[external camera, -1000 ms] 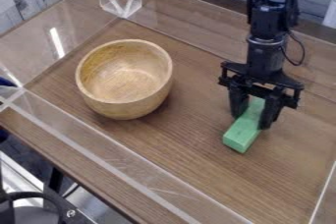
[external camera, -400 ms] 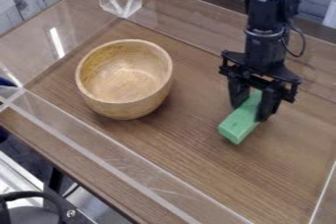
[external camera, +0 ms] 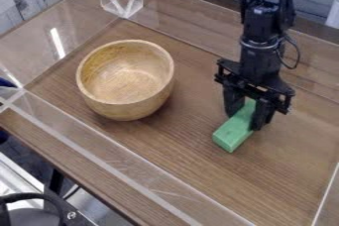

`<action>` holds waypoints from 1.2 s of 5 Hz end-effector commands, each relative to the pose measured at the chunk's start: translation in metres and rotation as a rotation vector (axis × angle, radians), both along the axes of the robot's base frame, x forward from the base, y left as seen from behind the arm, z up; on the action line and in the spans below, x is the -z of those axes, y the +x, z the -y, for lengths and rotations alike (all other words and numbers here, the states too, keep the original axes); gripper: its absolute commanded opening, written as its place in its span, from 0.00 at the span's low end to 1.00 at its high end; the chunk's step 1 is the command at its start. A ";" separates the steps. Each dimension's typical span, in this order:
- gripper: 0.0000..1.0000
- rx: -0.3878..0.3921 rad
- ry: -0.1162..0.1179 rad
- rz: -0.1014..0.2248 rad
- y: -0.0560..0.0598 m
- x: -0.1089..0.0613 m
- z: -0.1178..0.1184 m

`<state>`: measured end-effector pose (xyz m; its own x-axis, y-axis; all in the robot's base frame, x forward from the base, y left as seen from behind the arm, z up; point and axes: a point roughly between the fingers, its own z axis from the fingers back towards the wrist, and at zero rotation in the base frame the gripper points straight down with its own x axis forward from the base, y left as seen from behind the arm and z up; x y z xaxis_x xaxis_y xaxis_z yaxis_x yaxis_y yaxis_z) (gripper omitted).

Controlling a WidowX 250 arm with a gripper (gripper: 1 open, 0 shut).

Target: Remove the green block from inside the brown bowl and put it on the table

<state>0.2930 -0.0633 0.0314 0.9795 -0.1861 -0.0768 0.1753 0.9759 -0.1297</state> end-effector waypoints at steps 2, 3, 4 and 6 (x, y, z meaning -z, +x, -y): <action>0.00 -0.013 -0.001 0.100 0.008 -0.031 -0.005; 0.00 0.021 -0.004 0.114 0.012 -0.036 -0.005; 1.00 0.025 0.011 0.117 0.011 -0.039 -0.004; 1.00 -0.001 0.020 0.089 0.010 -0.053 -0.006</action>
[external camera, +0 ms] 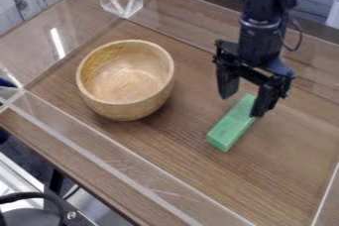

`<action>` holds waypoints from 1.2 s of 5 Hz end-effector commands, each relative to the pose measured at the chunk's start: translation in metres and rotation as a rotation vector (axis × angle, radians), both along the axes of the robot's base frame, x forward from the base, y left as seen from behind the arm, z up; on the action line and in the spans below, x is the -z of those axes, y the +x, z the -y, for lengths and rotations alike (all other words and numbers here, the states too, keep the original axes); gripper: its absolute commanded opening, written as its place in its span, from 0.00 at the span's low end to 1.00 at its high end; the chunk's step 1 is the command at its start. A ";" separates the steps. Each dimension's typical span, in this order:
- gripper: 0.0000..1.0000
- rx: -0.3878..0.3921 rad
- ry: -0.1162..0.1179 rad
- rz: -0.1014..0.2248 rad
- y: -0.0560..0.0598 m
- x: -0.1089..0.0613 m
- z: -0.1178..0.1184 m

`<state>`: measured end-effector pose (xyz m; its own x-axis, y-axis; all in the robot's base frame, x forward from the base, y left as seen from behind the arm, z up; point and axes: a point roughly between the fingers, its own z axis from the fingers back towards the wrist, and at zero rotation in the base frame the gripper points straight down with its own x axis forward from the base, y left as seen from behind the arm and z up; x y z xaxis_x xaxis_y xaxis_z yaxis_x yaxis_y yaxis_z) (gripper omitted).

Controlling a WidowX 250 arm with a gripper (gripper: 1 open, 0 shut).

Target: Remove the green block from inside the brown bowl and put it on the table

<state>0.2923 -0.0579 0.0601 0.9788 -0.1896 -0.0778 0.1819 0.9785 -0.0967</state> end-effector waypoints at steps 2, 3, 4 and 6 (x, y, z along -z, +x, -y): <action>1.00 -0.020 -0.005 0.083 0.018 -0.052 -0.006; 1.00 0.004 0.014 0.110 0.024 -0.068 -0.010; 1.00 -0.032 0.033 0.165 0.013 -0.075 -0.012; 1.00 -0.012 0.042 0.196 -0.003 -0.062 -0.016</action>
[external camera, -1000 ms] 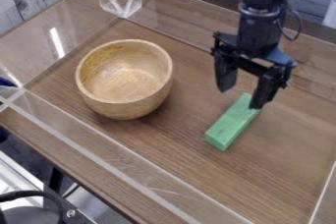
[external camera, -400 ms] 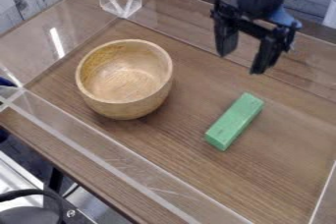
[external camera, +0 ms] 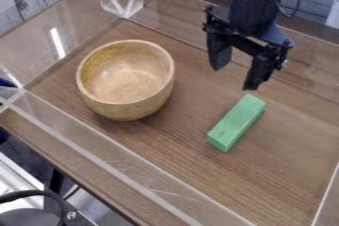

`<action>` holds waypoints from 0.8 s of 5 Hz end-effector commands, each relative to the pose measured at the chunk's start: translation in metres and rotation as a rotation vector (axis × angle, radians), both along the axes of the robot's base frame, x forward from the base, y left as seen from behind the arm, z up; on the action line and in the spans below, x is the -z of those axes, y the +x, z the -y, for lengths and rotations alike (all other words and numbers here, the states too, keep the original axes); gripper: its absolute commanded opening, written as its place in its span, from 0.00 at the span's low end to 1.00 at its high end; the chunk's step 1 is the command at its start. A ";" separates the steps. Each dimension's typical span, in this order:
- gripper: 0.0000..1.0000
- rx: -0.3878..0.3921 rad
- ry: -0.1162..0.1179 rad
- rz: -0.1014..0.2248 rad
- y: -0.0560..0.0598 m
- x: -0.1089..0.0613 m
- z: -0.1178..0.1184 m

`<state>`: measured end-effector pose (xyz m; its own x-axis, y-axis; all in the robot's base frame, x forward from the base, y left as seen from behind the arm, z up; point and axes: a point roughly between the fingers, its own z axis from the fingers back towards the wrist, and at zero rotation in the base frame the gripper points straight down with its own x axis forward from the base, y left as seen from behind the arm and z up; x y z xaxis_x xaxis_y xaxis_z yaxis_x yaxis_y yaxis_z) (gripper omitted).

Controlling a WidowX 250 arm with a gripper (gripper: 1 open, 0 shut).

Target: Remove the green block from inside the brown bowl and put it on the table

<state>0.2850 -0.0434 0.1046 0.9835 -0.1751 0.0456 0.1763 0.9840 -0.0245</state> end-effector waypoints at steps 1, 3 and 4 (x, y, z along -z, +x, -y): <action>1.00 0.035 -0.015 0.082 0.007 -0.011 -0.003; 1.00 0.060 -0.072 0.048 0.020 -0.014 0.000; 0.00 0.002 -0.090 0.057 0.021 -0.022 -0.004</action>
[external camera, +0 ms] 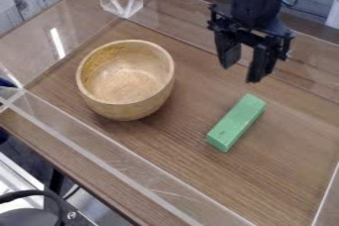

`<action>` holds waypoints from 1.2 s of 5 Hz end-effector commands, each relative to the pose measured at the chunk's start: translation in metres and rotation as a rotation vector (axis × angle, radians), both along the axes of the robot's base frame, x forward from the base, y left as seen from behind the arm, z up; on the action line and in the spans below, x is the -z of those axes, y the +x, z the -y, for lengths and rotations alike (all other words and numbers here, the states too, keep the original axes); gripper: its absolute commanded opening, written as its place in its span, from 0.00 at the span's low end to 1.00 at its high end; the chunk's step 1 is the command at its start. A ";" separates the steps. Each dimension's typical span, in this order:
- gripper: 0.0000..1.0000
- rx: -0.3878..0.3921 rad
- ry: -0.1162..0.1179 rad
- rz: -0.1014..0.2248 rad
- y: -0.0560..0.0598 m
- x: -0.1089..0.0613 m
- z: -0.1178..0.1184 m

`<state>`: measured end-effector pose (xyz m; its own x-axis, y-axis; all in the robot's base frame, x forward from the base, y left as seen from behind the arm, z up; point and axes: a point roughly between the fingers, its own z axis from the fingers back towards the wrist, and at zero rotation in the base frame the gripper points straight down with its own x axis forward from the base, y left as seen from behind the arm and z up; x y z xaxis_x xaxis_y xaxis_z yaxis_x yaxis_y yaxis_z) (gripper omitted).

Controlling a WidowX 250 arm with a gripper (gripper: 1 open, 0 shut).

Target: Remove the green block from inside the brown bowl and put it on the table

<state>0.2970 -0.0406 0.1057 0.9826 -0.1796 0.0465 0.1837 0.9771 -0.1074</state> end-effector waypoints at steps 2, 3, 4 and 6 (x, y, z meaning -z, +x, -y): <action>0.00 -0.053 -0.035 0.045 0.014 -0.013 -0.001; 1.00 -0.059 -0.050 0.018 0.017 0.002 0.001; 1.00 -0.067 -0.075 0.011 0.017 0.007 0.002; 1.00 -0.023 -0.032 0.034 0.016 -0.002 -0.020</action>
